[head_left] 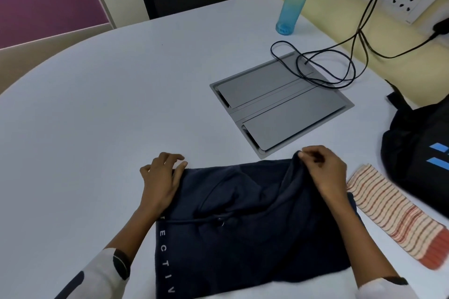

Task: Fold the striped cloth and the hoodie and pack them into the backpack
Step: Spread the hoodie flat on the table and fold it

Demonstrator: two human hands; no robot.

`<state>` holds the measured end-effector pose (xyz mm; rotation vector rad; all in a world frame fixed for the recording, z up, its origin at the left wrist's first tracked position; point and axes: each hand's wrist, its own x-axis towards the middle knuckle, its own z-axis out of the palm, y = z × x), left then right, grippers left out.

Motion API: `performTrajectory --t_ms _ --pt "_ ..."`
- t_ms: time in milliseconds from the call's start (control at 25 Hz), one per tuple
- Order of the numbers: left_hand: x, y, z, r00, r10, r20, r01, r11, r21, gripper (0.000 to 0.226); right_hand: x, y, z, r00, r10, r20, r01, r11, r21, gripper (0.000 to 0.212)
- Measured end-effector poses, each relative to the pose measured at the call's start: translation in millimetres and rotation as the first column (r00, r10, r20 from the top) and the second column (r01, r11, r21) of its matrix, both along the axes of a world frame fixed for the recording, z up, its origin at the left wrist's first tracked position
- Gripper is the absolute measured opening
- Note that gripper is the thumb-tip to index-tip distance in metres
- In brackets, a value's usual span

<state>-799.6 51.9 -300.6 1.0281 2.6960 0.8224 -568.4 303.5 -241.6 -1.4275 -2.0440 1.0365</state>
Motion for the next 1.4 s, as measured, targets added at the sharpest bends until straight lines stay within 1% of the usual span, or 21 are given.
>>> performTrajectory --t_ms 40,120,160,200,280,320,400,480,600,680,760,800,880,920,1000,1080,1160,1240,1280,1320,1400 --pt "3 3 2 1.000 -0.022 -0.007 0.022 1.000 -0.009 0.033 7 8 -3 0.999 -0.036 0.037 0.035 0.999 0.016 0.014" --pt "27 9 17 0.993 -0.109 -0.037 0.108 0.994 -0.033 0.045 33 14 -5 0.995 -0.025 0.096 0.032 0.997 -0.065 0.025" --pt "51 14 36 0.982 -0.171 -0.085 0.167 0.985 -0.047 0.049 58 12 6 0.994 0.013 0.107 0.001 0.992 -0.130 0.035" --pt "55 16 38 0.977 -0.191 -0.090 0.186 0.980 -0.065 0.051 55 13 0 0.985 0.078 0.153 -0.047 0.980 -0.193 0.045" --pt "62 18 41 0.974 -0.214 -0.071 0.208 0.974 -0.087 0.052 48 14 -6 0.974 0.115 0.196 -0.076 0.978 -0.196 0.055" --pt "65 17 42 0.976 -0.217 -0.033 0.213 0.973 -0.091 0.051 43 15 -5 0.985 0.071 0.155 -0.049 0.988 -0.146 0.048" --pt "72 13 48 0.971 -0.233 0.048 0.235 0.970 -0.056 0.046 44 16 9 0.999 -0.044 -0.002 0.043 0.996 -0.082 0.023" --pt "79 5 67 0.969 -0.218 0.114 0.215 0.976 0.037 0.037 56 12 30 0.986 -0.033 -0.164 0.016 0.995 -0.100 0.008" --pt "98 7 118 0.943 -0.232 0.240 0.181 0.959 0.219 0.019 72 -11 70 0.914 0.137 -0.382 -0.209 0.966 -0.153 0.011" --pt "126 21 159 0.858 -0.332 0.392 0.218 0.926 0.308 0.018 77 -30 99 0.828 0.232 -0.511 -0.363 0.915 -0.174 0.009" --pt "157 39 189 0.745 -0.409 0.528 0.255 0.905 0.340 0.023 78 -46 122 0.761 0.319 -0.564 -0.454 0.884 -0.112 0.017" --pt "172 48 200 0.720 -0.415 0.556 0.265 0.905 0.332 0.024 79 -54 134 0.737 0.357 -0.575 -0.476 0.877 -0.065 0.020" --pt "191 59 215 0.742 -0.364 0.563 0.210 0.924 0.320 0.025 77 -65 150 0.694 0.423 -0.582 -0.514 0.858 0.010 0.024" --pt "195 60 222 0.758 -0.338 0.557 0.157 0.924 0.348 0.026 78 -67 155 0.673 0.443 -0.592 -0.526 0.850 0.038 0.024" --pt "198 56 233 0.737 -0.335 0.587 0.051 0.893 0.446 0.027 83 -66 161 0.645 0.450 -0.618 -0.546 0.837 0.039 0.028" --pt "200 47 247 0.672 -0.375 0.638 0.003 0.864 0.504 0.027 92 -63 158 0.668 0.469 -0.579 -0.588 0.809 -0.024 0.050" --pt "201 39 258 0.604 -0.410 0.683 -0.017 0.851 0.525 0.028 99 -64 145 0.745 0.528 -0.408 -0.608 0.789 -0.089 0.062" --pt "201 33 267 0.588 -0.424 0.689 -0.027 0.841 0.541 0.029 105 -66 129 0.839 0.484 -0.250 -0.526 0.838 -0.142 0.046" --pt "200 30 271 0.606 -0.424 0.673 -0.026 0.835 0.550 0.029 108 -65 125 0.875 0.429 -0.226 -0.466 0.872 -0.149 0.035" --pt "200 27 274 0.637 -0.417 0.648 -0.023 0.830 0.557 0.029 111 -63 121 0.895 0.377 -0.237 -0.416 0.899 -0.140 0.027" --pt "195 22 281 0.713 -0.374 0.592 -0.045 0.819 0.572 0.031 118 -57 119 0.901 0.245 -0.357 -0.315 0.937 -0.153 0.020"
